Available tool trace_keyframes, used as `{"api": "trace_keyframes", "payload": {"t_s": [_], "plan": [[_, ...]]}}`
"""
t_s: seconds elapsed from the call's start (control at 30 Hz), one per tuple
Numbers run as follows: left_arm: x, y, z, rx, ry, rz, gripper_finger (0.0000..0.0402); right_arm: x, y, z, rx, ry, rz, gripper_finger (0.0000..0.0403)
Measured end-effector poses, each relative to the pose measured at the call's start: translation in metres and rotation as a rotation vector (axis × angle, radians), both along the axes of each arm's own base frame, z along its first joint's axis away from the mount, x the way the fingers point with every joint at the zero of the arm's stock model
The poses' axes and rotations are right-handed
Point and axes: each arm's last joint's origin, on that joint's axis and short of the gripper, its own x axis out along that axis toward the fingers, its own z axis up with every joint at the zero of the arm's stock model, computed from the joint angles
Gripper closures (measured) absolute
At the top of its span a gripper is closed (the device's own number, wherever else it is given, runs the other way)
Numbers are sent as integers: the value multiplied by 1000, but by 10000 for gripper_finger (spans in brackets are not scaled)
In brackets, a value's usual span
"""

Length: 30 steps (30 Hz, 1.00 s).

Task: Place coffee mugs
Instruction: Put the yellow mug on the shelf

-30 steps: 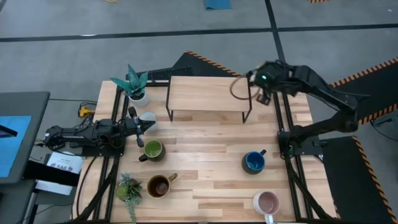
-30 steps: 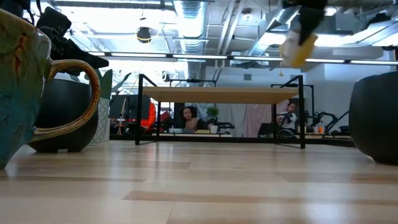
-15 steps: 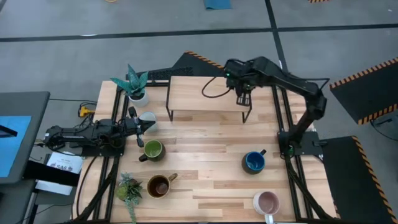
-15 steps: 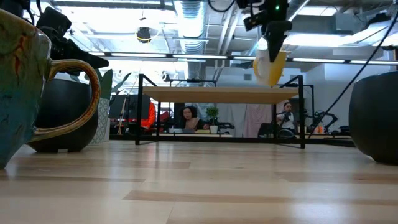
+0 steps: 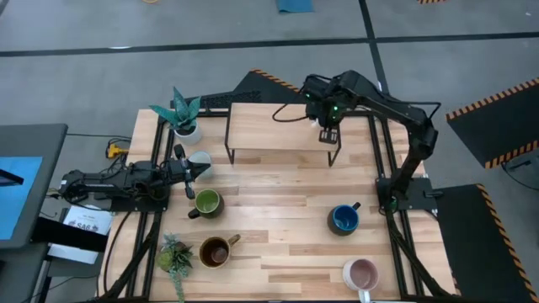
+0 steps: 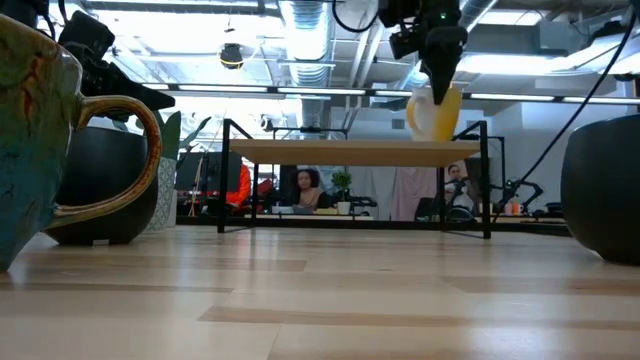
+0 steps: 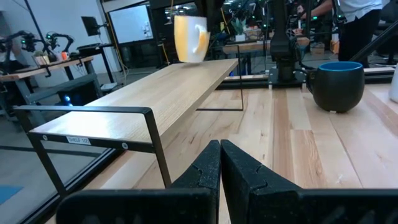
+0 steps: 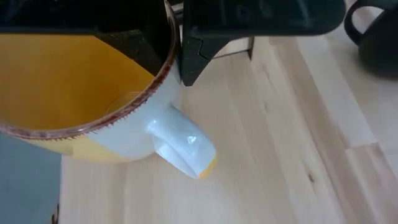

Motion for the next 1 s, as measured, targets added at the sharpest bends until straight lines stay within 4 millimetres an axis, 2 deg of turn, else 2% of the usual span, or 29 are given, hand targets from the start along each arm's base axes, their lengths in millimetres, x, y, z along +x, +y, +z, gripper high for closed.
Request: {"api": "trace_keyframes", "payload": {"t_s": [0.33, 1.0], "plan": [[0, 0, 0, 0, 0, 0, 401, -9, -17, -1, 15, -8, -50, 365], [0, 0, 0, 0, 0, 0, 401, -4, -11, -2, 49, -26, -8, 346]]}}
